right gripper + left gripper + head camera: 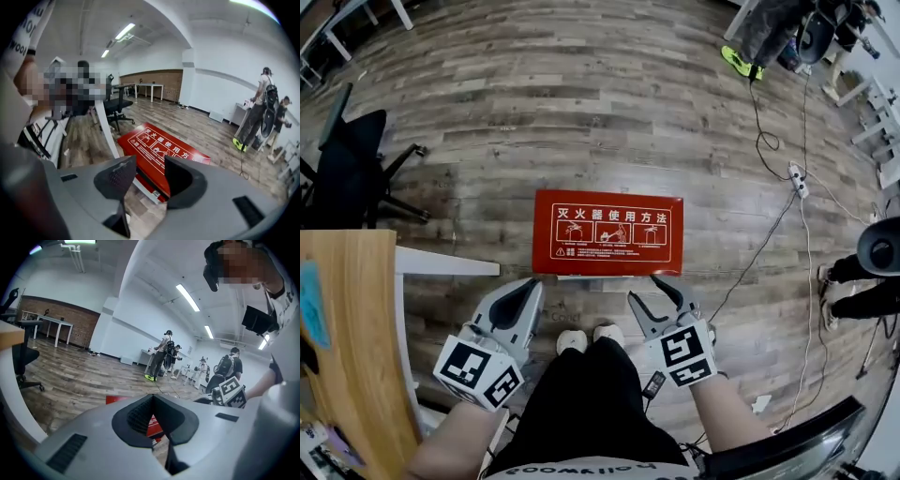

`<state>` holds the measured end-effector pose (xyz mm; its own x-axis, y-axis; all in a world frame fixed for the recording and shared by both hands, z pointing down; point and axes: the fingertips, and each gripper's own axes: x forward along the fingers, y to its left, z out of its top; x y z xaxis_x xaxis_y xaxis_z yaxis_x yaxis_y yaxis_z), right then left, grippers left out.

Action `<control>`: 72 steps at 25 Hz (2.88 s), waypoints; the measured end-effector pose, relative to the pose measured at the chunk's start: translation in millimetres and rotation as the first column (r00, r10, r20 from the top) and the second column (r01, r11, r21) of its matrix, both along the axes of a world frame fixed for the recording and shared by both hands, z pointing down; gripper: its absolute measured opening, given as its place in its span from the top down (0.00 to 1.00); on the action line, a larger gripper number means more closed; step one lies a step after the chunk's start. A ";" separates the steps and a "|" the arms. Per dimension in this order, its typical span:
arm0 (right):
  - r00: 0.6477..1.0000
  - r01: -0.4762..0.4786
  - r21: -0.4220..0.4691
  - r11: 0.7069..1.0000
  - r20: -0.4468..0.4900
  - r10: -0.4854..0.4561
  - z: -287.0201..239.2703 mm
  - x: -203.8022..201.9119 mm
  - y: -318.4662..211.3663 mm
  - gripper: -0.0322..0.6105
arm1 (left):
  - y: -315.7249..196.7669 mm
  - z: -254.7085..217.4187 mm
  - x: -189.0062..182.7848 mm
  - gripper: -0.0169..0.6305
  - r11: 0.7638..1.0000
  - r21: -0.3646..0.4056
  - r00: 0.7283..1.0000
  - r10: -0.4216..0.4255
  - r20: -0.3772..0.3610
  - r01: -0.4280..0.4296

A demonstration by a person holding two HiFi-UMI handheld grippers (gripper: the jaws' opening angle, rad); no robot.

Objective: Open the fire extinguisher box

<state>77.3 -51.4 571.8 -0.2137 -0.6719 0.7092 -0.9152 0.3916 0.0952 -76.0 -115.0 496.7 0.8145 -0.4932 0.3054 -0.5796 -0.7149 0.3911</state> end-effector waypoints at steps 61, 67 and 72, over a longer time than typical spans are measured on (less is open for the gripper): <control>0.762 0.447 -0.110 0.888 -0.472 -0.443 -27.2 74.4 -147.9 0.75 | -67.7 -60.2 48.1 0.97 0.988 -0.077 0.991 -0.135 -0.011 0.134; 0.774 0.423 -0.134 0.896 -0.461 -0.434 -31.5 81.8 -170.0 0.76 | -116.0 -66.0 49.3 0.97 0.993 -0.071 0.996 -0.090 -0.009 0.089; 0.776 0.404 -0.146 0.903 -0.469 -0.423 -30.7 88.4 -186.6 0.76 | -142.0 -67.4 55.9 0.97 0.996 -0.070 0.998 -0.061 -0.018 0.060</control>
<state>165.7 -238.0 541.1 -0.0930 -0.5703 0.8162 -0.5054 0.7333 0.4548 -20.1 -257.0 429.4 0.7900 -0.5202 0.3246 -0.6127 -0.6495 0.4503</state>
